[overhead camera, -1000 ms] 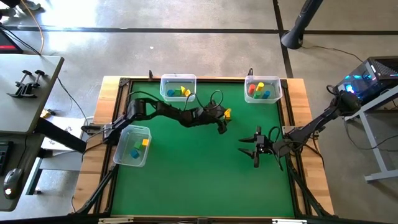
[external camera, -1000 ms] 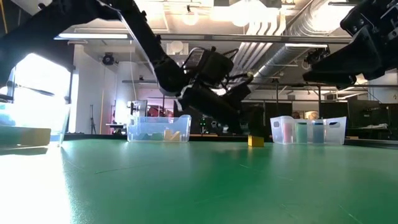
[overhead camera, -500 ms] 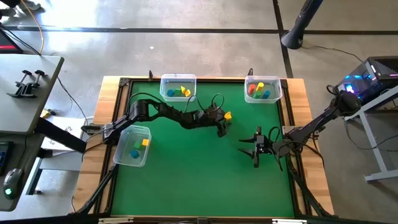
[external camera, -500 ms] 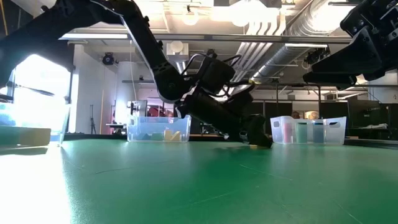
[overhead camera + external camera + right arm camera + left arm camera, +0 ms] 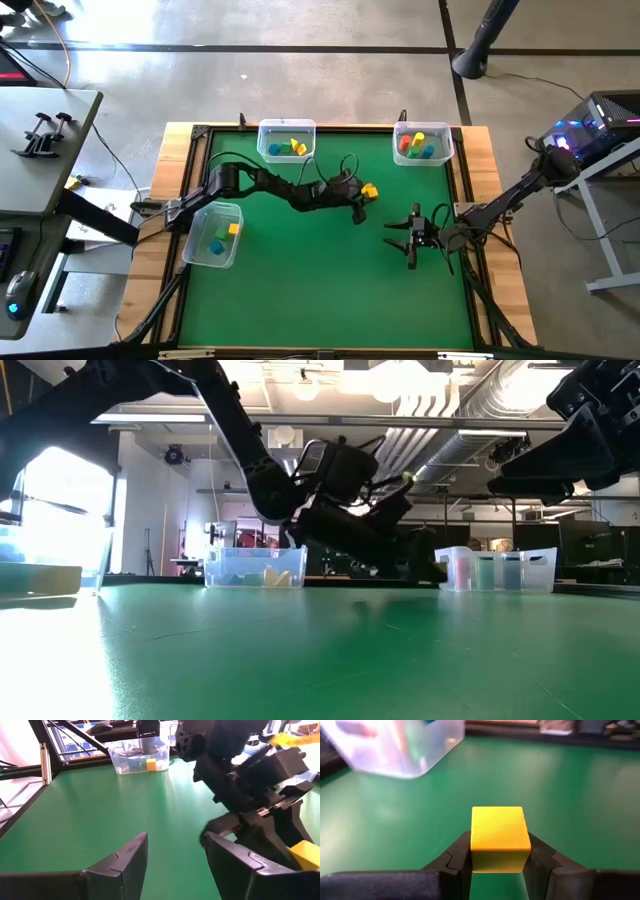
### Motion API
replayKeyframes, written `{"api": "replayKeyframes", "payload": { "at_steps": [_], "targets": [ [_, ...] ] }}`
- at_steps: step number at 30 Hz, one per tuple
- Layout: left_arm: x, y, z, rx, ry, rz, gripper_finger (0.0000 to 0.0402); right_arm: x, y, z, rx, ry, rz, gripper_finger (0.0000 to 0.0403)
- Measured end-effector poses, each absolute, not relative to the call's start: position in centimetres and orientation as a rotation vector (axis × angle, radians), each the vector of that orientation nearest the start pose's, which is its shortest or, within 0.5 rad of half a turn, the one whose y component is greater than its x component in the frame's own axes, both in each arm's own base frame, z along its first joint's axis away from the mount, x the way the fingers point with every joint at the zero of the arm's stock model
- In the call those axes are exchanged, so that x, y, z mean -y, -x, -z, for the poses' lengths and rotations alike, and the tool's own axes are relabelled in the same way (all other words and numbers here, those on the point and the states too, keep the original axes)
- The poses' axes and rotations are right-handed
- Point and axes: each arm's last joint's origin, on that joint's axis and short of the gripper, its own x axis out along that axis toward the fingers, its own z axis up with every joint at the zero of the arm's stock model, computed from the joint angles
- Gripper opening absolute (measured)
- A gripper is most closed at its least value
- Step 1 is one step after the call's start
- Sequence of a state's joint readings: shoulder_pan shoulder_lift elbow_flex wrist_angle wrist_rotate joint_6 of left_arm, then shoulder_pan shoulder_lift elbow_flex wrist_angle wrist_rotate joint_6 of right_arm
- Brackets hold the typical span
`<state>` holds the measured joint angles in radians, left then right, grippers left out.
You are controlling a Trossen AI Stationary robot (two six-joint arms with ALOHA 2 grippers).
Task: Sort blocks by size
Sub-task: Put the yellow square block into the bottom transparent bin
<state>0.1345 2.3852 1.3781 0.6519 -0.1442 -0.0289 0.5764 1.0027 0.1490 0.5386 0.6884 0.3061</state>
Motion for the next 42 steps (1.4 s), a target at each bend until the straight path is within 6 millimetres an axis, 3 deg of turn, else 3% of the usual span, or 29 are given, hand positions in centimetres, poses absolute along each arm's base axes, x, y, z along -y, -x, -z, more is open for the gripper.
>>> {"api": "replayKeyframes", "payload": {
  "at_steps": [5, 10, 15, 20, 26, 30, 42],
  "targets": [
    [-4.3, -48.2, -9.5, -0.346, -0.060, -0.242, 0.0104, -7.7, -15.2, -15.2, -0.239, -0.124, 0.151, 0.0193],
    [0.0, -47.5, -13.0, -0.436, -0.279, -0.269, 0.0104, -7.7, -15.2, -15.3, -0.236, -0.128, 0.150, 0.0193],
    [4.7, -45.4, -16.3, -0.588, -0.488, -0.353, 0.0110, -7.7, -15.2, -15.2, -0.237, -0.144, 0.153, 0.0193],
    [7.9, -42.5, -17.9, -0.738, -0.557, -0.286, 0.0116, -7.7, -15.3, -15.3, -0.231, -0.152, 0.152, 0.0193],
    [8.8, -38.0, -18.0, -0.907, -0.454, -0.308, 0.0110, -7.7, -15.3, -15.3, -0.231, -0.152, 0.152, 0.0193],
    [8.8, -35.1, -17.3, -0.913, -0.391, -0.369, 0.0110, -7.7, -15.3, -15.3, -0.232, -0.151, 0.152, 0.0193],
    [8.2, -27.7, -15.9, -0.662, -0.177, -0.460, 0.0109, -7.7, -15.3, -15.3, -0.230, -0.152, 0.155, 0.0193]
  ]
}}
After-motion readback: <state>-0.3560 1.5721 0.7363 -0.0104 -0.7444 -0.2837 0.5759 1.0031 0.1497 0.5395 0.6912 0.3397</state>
